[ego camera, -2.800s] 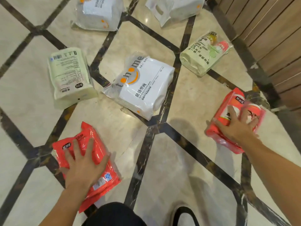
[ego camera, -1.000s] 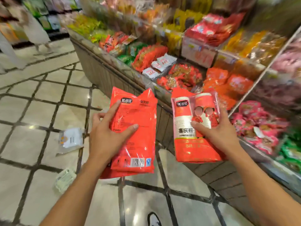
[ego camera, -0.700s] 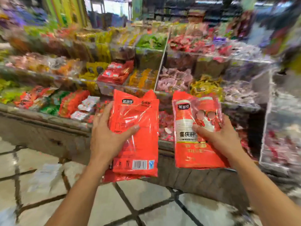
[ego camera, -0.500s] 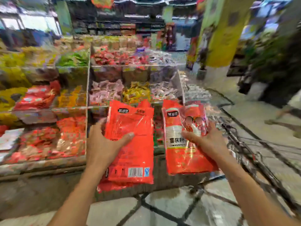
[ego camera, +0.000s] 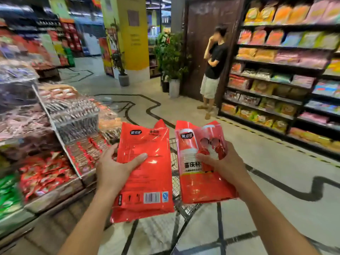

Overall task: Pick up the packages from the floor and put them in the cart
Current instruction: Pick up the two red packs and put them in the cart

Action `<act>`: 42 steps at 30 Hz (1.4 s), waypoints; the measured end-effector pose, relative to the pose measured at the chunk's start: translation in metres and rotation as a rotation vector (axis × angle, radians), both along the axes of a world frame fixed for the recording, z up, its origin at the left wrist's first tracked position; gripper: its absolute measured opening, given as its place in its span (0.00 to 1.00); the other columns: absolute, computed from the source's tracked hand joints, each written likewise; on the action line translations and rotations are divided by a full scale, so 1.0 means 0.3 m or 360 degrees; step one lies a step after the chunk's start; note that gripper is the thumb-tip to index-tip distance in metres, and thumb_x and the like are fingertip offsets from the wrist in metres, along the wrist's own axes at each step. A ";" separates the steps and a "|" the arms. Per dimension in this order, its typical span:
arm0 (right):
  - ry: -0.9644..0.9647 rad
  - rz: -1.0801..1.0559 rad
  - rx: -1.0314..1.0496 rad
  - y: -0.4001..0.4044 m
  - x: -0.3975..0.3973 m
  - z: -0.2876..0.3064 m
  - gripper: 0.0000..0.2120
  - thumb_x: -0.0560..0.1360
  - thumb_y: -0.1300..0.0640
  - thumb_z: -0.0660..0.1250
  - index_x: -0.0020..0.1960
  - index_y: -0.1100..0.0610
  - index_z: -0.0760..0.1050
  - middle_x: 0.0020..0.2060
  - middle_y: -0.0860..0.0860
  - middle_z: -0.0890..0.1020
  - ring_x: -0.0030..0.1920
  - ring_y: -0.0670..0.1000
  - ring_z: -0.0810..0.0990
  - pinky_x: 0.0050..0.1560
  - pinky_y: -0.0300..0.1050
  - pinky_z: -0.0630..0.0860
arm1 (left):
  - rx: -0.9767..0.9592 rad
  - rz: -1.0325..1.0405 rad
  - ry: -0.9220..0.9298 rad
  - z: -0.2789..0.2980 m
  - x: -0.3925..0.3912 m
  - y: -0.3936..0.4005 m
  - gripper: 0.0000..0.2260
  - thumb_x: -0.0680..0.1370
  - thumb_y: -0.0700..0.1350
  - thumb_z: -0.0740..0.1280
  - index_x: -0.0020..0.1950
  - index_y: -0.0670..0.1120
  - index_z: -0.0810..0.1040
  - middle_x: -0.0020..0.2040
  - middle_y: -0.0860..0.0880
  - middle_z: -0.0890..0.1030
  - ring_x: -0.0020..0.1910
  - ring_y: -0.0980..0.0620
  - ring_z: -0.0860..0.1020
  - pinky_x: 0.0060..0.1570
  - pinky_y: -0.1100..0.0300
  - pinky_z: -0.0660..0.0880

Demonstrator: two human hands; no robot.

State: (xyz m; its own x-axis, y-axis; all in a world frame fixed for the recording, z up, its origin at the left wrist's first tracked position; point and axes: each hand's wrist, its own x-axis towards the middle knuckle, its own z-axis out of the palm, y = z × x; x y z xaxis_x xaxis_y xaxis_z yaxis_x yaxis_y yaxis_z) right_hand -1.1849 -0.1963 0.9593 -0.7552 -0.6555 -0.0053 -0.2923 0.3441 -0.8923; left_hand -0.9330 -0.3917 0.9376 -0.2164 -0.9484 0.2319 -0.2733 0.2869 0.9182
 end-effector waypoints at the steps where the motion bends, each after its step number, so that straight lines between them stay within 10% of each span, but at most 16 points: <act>1: 0.0005 -0.0025 0.0002 0.021 -0.062 -0.006 0.40 0.62 0.34 0.83 0.68 0.38 0.68 0.58 0.41 0.82 0.56 0.48 0.83 0.61 0.57 0.80 | 0.0019 -0.0027 -0.0009 -0.011 -0.082 0.001 0.38 0.51 0.74 0.80 0.56 0.59 0.82 0.55 0.51 0.86 0.54 0.48 0.85 0.59 0.46 0.81; 23: -0.0287 0.0159 0.0251 -0.671 -1.269 -0.419 0.47 0.53 0.30 0.85 0.67 0.40 0.72 0.55 0.47 0.87 0.49 0.52 0.89 0.54 0.60 0.85 | 0.0494 0.0382 0.0018 -0.535 -1.128 -0.561 0.32 0.51 0.74 0.78 0.48 0.60 0.82 0.54 0.46 0.84 0.52 0.45 0.83 0.58 0.43 0.80; 30: -0.0461 0.0499 0.0532 -0.958 -1.385 -0.839 0.46 0.54 0.33 0.87 0.67 0.42 0.72 0.53 0.48 0.89 0.49 0.51 0.90 0.57 0.62 0.84 | 0.0830 0.0686 -0.0233 -0.914 -1.244 -0.563 0.35 0.61 0.58 0.84 0.64 0.47 0.82 0.56 0.43 0.78 0.53 0.47 0.77 0.52 0.55 0.71; 35: -0.0435 0.0713 0.0811 -1.151 -1.470 -1.223 0.58 0.49 0.23 0.81 0.73 0.44 0.68 0.56 0.46 0.87 0.52 0.51 0.88 0.60 0.61 0.83 | 0.1076 0.0886 -0.0400 -1.254 -1.275 -0.619 0.37 0.56 0.70 0.78 0.59 0.51 0.83 0.50 0.47 0.83 0.49 0.47 0.82 0.51 0.50 0.79; 42: -0.0461 0.0874 0.0972 -1.363 -1.482 -1.676 0.49 0.52 0.24 0.80 0.66 0.41 0.70 0.51 0.42 0.87 0.50 0.47 0.88 0.58 0.59 0.83 | 0.1193 0.0923 -0.0465 -1.686 -1.301 -0.746 0.36 0.60 0.69 0.78 0.64 0.55 0.79 0.53 0.48 0.82 0.53 0.49 0.82 0.59 0.45 0.79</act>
State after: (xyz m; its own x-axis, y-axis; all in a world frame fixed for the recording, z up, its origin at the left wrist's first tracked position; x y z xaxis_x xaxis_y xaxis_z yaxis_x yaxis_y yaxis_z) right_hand -1.6294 -0.6051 0.4564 -0.2477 -0.7462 -0.6179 -0.3475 0.6638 -0.6623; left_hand -1.3233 -0.6154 0.4318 0.3746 -0.8050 -0.4600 -0.4322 -0.5906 0.6815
